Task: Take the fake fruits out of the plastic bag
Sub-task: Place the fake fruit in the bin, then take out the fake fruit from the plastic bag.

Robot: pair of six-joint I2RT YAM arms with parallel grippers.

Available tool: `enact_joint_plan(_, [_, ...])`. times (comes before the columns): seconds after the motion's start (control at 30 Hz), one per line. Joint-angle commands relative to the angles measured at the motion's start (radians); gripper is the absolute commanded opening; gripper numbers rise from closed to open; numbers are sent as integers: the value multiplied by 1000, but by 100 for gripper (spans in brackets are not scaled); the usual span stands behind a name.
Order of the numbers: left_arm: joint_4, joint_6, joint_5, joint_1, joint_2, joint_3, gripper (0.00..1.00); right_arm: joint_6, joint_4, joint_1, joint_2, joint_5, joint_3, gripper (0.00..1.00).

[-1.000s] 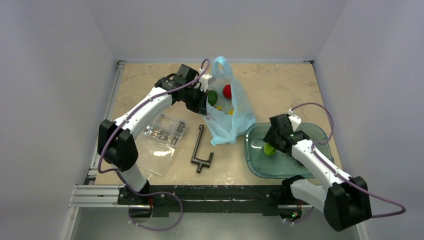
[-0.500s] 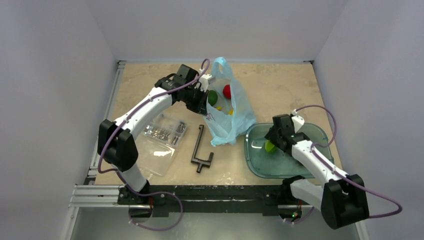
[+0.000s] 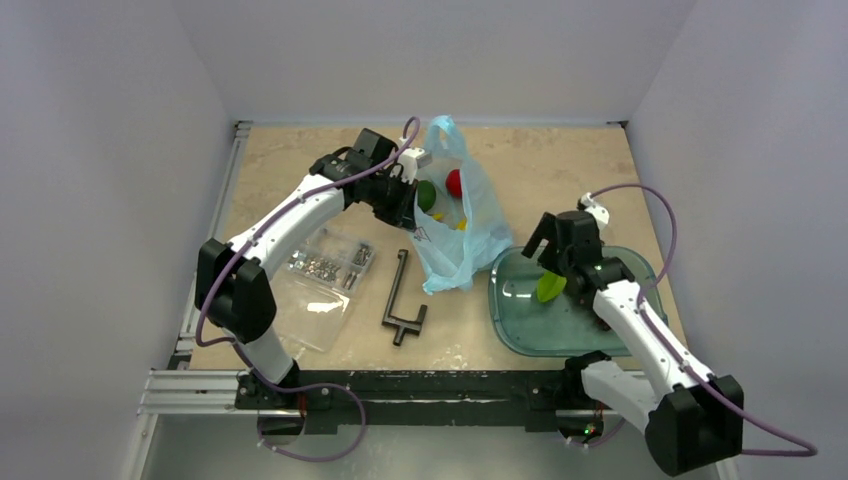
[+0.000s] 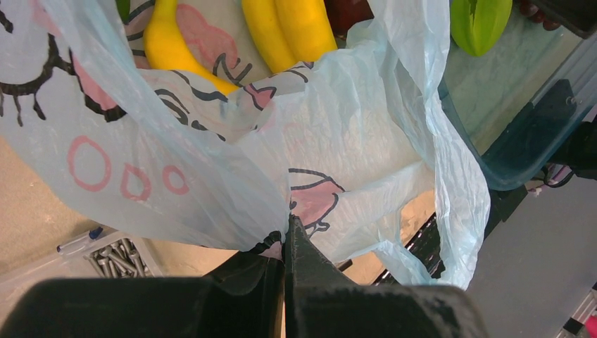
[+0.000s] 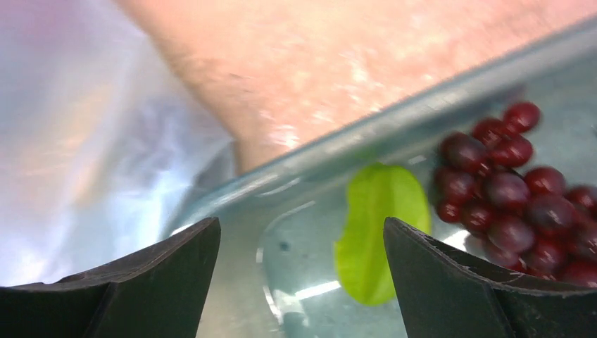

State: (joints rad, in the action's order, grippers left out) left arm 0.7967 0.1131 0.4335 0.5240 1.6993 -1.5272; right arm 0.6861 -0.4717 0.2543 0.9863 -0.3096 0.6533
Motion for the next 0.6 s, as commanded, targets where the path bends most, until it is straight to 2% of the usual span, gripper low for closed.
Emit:
enact_joint_plan(0.0, [-33, 12, 32, 3, -34, -19, 0, -140, 106, 31, -47, 194, 105, 85])
enact_joint_plan(0.07, [-34, 14, 34, 4, -33, -18, 0, -161, 185, 96, -56, 246, 124, 85])
enact_joint_plan(0.23, [-35, 14, 34, 2, -22, -19, 0, -181, 290, 319, 43, 215, 243, 82])
enact_joint_plan(0.37, [-35, 13, 28, 2, -18, -16, 0, -155, 453, 407, 121, 261, 279, 69])
enact_joint_plan(0.47, [-34, 14, 30, 3, -12, -19, 0, -106, 602, 433, 175, 306, 265, 51])
enact_joint_plan(0.57, [-35, 16, 32, 3, -13, -18, 0, -82, 646, 443, 253, 307, 286, 40])
